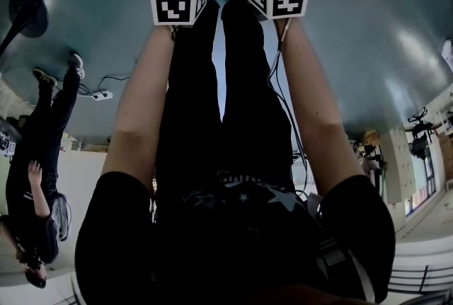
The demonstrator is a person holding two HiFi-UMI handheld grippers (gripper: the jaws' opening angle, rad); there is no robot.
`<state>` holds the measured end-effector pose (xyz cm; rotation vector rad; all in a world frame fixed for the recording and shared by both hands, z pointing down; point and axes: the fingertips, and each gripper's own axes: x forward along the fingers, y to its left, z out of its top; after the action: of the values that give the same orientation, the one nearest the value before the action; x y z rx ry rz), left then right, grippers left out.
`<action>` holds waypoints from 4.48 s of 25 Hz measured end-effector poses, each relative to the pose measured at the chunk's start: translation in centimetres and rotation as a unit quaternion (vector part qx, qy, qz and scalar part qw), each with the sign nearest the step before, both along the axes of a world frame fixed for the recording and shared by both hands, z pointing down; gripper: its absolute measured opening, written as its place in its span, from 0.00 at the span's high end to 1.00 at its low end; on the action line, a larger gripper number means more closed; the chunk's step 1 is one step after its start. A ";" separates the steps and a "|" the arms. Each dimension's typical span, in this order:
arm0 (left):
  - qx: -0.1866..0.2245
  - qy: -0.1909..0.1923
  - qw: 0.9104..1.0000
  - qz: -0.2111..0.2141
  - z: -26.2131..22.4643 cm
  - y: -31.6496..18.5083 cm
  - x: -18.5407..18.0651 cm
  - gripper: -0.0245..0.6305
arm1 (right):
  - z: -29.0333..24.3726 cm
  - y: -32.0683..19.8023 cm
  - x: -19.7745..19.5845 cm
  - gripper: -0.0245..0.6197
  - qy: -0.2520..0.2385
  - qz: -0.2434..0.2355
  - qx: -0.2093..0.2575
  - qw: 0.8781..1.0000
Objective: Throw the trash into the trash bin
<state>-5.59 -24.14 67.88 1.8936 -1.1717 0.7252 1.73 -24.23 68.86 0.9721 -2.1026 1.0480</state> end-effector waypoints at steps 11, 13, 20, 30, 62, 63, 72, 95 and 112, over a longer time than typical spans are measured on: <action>-0.002 -0.001 1.000 0.010 -0.1 0.4 0.5 0.95 | 0.3 0.5 1.1 0.38 0.006 0.020 -0.011 1.000; -0.001 -0.003 1.000 0.012 -0.1 0.6 0.2 0.95 | 0.4 0.7 0.8 0.38 0.005 0.018 -0.015 1.000; 0.022 -0.001 1.000 0.011 -3.0 -0.3 0.8 0.95 | -2.3 0.2 1.6 0.52 0.036 -0.009 0.020 0.999; 0.081 0.010 0.997 -0.001 -10.4 -1.9 2.9 0.95 | -8.7 -0.5 2.7 0.74 0.041 -0.012 0.070 0.997; 0.192 0.025 0.979 -0.056 -24.8 11.5 -1.4 0.95 | -21.8 11.7 5.1 0.95 0.004 0.046 0.140 0.989; 0.198 0.026 0.978 -0.060 -25.2 11.7 -2.1 0.95 | -22.1 12.1 4.9 0.95 0.004 0.049 0.144 0.988; 0.241 0.039 0.968 -0.058 -28.5 14.9 -5.2 0.95 | -25.0 15.8 3.3 0.95 -0.030 0.089 0.188 0.978; 0.263 0.080 0.961 0.013 -30.9 21.9 -4.0 0.95 | -29.9 22.5 2.4 0.95 0.071 0.081 0.270 0.957; 0.308 0.084 0.947 -0.036 -35.4 27.6 0.3 0.95 | -31.8 28.0 6.8 0.95 0.025 0.051 0.276 0.959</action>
<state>-5.32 3.46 32.47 2.3418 -1.4568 0.1450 8.53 3.81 37.09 1.3608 -2.3746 0.4669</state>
